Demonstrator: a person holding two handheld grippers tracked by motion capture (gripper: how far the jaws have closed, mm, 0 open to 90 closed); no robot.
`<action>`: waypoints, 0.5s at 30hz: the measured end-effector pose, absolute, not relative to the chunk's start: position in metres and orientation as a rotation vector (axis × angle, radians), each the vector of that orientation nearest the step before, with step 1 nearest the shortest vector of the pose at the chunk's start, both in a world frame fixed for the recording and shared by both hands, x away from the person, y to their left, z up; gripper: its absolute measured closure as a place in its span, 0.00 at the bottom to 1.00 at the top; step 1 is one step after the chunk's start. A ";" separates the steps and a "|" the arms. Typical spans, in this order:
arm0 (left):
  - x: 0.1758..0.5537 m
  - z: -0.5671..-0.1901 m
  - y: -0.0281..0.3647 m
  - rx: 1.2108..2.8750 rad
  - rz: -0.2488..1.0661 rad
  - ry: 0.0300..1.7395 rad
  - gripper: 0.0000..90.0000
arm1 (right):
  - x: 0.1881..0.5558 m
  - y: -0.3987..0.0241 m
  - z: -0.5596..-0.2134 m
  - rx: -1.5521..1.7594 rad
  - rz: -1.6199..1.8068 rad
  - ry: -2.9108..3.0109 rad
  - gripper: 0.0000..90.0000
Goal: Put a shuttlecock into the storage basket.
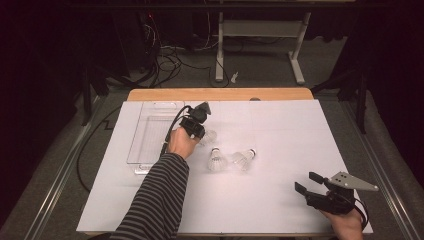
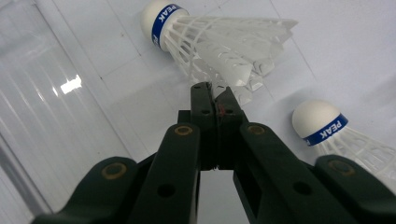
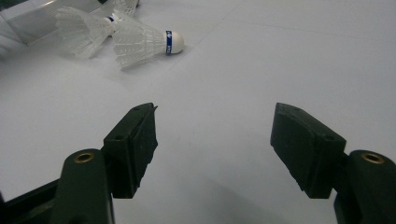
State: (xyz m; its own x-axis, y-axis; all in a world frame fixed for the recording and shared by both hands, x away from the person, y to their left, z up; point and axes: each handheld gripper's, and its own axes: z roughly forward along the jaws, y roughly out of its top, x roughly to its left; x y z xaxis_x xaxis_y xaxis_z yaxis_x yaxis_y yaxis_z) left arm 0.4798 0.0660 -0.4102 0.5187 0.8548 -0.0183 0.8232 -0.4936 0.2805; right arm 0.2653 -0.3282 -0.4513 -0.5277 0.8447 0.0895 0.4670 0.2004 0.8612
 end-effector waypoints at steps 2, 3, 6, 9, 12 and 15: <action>0.480 -0.409 0.067 2.503 0.189 1.419 0.99 | 0.265 -0.328 -0.451 1.221 1.264 2.078 0.35; 0.480 -0.409 0.067 2.504 0.196 1.420 0.99 | 0.265 -0.328 -0.451 1.222 1.264 2.077 0.35; 0.480 -0.407 0.070 2.499 0.205 1.419 1.00 | 0.265 -0.328 -0.452 1.222 1.259 2.081 0.35; 0.480 -0.405 0.074 2.486 0.204 1.421 1.00 | 0.266 -0.328 -0.452 1.221 1.257 2.081 0.35; 0.480 -0.403 0.076 2.476 0.206 1.425 1.00 | 0.266 -0.328 -0.452 1.219 1.254 2.086 0.35; 0.479 -0.401 0.077 2.474 0.208 1.420 1.00 | 0.266 -0.328 -0.452 1.221 1.252 2.086 0.35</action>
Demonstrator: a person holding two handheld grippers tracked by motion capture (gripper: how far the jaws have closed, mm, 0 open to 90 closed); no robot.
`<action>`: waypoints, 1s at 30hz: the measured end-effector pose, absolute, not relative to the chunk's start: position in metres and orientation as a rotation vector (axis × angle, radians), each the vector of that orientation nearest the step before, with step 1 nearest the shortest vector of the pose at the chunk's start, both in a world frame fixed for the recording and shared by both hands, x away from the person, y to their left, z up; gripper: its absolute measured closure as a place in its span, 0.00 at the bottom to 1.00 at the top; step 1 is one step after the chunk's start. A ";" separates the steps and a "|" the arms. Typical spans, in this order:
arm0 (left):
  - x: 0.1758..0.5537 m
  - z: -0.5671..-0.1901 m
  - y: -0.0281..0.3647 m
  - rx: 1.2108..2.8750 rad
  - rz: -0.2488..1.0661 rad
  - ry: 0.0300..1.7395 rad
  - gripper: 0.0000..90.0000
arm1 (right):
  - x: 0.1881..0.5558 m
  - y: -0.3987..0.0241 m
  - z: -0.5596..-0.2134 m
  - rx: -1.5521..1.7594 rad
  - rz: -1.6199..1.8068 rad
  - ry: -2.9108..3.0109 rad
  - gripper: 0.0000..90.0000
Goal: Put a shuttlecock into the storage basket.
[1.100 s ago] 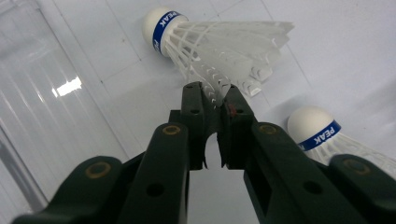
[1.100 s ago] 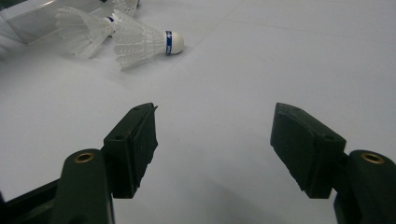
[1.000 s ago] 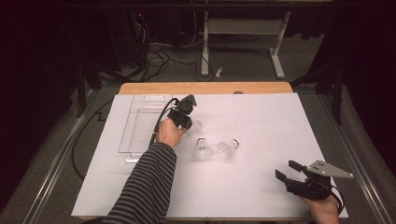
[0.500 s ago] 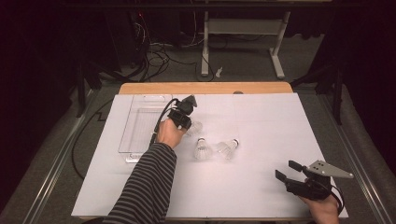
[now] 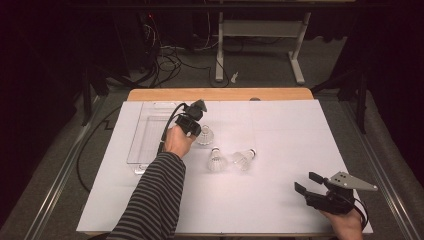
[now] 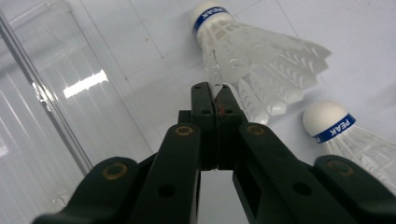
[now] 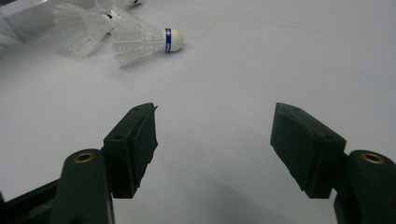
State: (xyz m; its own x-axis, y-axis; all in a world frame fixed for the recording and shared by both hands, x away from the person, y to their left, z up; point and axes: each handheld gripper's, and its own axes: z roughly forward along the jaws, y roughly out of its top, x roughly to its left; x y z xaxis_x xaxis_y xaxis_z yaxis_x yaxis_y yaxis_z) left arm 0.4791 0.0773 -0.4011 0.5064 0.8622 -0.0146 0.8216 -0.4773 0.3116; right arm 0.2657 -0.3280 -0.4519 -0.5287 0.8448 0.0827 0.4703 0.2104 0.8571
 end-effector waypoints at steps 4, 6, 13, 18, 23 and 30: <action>0.479 -0.400 0.079 2.476 0.208 1.414 1.00 | 0.266 -0.328 -0.452 1.219 1.250 2.087 0.35; 0.478 -0.399 0.080 2.470 0.207 1.416 1.00 | 0.266 -0.328 -0.452 1.219 1.250 2.086 0.35; 0.475 -0.395 0.080 2.469 0.202 1.384 1.00 | 0.266 -0.328 -0.452 1.220 1.249 2.086 0.35; 0.473 -0.392 0.080 2.458 0.195 1.362 1.00 | 0.266 -0.328 -0.452 1.218 1.249 2.086 0.35; 0.472 -0.391 0.081 2.449 0.183 1.350 1.00 | 0.266 -0.328 -0.452 1.220 1.249 2.085 0.35; 0.469 -0.387 0.083 2.432 0.174 1.326 1.00 | 0.265 -0.328 -0.452 1.222 1.252 2.084 0.35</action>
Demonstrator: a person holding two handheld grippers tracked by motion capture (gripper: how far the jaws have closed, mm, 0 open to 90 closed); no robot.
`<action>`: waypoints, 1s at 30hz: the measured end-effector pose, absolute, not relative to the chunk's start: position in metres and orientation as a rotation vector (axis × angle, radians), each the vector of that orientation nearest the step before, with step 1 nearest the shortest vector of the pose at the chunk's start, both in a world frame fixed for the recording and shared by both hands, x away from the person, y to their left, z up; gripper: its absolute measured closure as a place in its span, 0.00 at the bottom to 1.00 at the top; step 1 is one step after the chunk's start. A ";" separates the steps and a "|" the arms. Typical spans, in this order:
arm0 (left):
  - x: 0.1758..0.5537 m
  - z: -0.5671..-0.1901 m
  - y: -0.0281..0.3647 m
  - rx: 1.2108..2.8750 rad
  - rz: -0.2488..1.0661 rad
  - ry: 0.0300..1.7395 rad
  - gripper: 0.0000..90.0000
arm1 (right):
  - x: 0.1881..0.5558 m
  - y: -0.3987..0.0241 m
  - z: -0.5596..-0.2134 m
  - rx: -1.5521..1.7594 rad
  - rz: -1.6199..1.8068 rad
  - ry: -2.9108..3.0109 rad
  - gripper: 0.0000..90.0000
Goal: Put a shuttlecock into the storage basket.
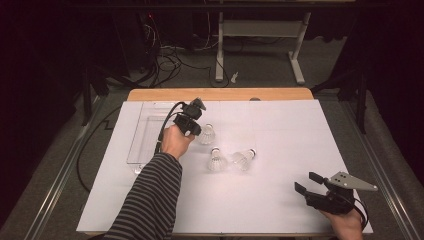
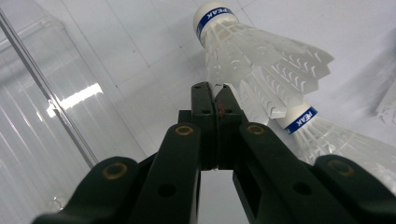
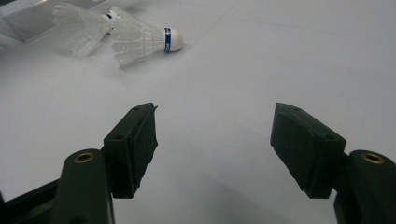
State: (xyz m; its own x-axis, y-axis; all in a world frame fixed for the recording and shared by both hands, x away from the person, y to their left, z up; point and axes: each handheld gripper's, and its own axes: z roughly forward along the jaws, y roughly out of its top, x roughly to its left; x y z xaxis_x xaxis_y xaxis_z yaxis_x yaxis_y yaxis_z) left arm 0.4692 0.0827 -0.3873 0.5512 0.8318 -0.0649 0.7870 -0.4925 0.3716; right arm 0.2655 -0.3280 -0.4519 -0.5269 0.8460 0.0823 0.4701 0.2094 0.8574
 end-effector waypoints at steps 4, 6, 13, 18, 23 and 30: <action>0.466 -0.384 0.083 2.429 0.172 1.304 1.00 | 0.265 -0.328 -0.452 1.221 1.251 2.084 0.35; 0.465 -0.383 0.083 2.418 0.168 1.300 1.00 | 0.265 -0.328 -0.452 1.222 1.251 2.083 0.35; 0.462 -0.379 0.083 2.408 0.165 1.277 1.00 | 0.265 -0.328 -0.452 1.223 1.251 2.082 0.35; 0.460 -0.377 0.084 2.398 0.164 1.269 1.00 | 0.265 -0.328 -0.452 1.222 1.252 2.081 0.35; 0.457 -0.376 0.087 2.387 0.162 1.261 1.00 | 0.265 -0.328 -0.452 1.223 1.252 2.080 0.35; 0.454 -0.374 0.092 2.371 0.156 1.254 1.00 | 0.265 -0.328 -0.452 1.223 1.251 2.081 0.35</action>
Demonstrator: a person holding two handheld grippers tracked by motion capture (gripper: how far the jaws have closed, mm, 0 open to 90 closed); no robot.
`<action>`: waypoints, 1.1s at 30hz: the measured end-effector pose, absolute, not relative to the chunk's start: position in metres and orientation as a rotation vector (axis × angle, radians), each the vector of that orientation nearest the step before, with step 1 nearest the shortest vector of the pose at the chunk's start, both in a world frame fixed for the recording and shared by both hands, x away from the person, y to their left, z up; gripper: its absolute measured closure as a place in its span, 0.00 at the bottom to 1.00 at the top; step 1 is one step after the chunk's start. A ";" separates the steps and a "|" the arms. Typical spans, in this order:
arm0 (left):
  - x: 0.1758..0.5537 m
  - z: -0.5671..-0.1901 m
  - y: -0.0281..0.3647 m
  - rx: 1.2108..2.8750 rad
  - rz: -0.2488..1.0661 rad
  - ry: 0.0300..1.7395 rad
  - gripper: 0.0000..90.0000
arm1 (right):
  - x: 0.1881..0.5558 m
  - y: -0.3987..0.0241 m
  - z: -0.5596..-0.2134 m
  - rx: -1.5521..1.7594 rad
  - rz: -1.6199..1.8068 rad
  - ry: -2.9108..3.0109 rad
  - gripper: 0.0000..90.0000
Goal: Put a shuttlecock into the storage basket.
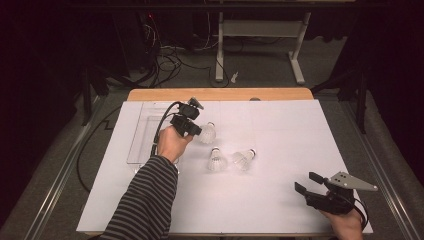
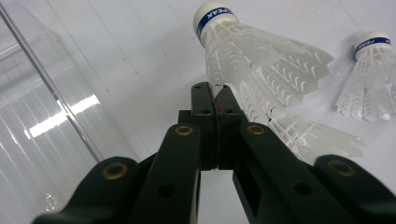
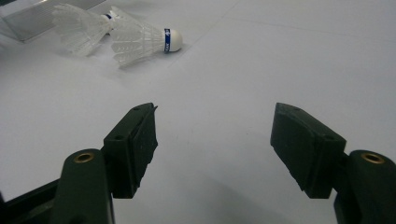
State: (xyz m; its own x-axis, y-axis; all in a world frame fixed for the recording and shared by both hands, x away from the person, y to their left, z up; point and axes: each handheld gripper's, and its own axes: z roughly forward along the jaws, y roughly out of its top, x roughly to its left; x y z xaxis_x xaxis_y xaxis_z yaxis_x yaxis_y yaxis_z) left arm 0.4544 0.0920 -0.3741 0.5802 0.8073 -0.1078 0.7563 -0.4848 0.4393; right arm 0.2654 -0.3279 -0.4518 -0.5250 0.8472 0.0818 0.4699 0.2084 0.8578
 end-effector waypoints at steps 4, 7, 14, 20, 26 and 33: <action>0.452 -0.373 0.094 2.357 0.157 1.248 1.00 | 0.265 -0.328 -0.452 1.224 1.250 2.081 0.35; 0.450 -0.372 0.095 2.356 0.160 1.239 1.00 | 0.265 -0.328 -0.452 1.223 1.250 2.078 0.35; 0.445 -0.371 0.099 2.339 0.164 1.218 1.00 | 0.265 -0.328 -0.452 1.224 1.253 2.074 0.35; 0.442 -0.367 0.101 2.332 0.179 1.208 1.00 | 0.265 -0.328 -0.452 1.224 1.253 2.075 0.35; 0.440 -0.366 0.105 2.321 0.172 1.205 1.00 | 0.265 -0.328 -0.452 1.224 1.253 2.074 0.35; 0.435 -0.363 0.111 2.301 0.169 1.202 1.00 | 0.265 -0.328 -0.452 1.225 1.253 2.073 0.35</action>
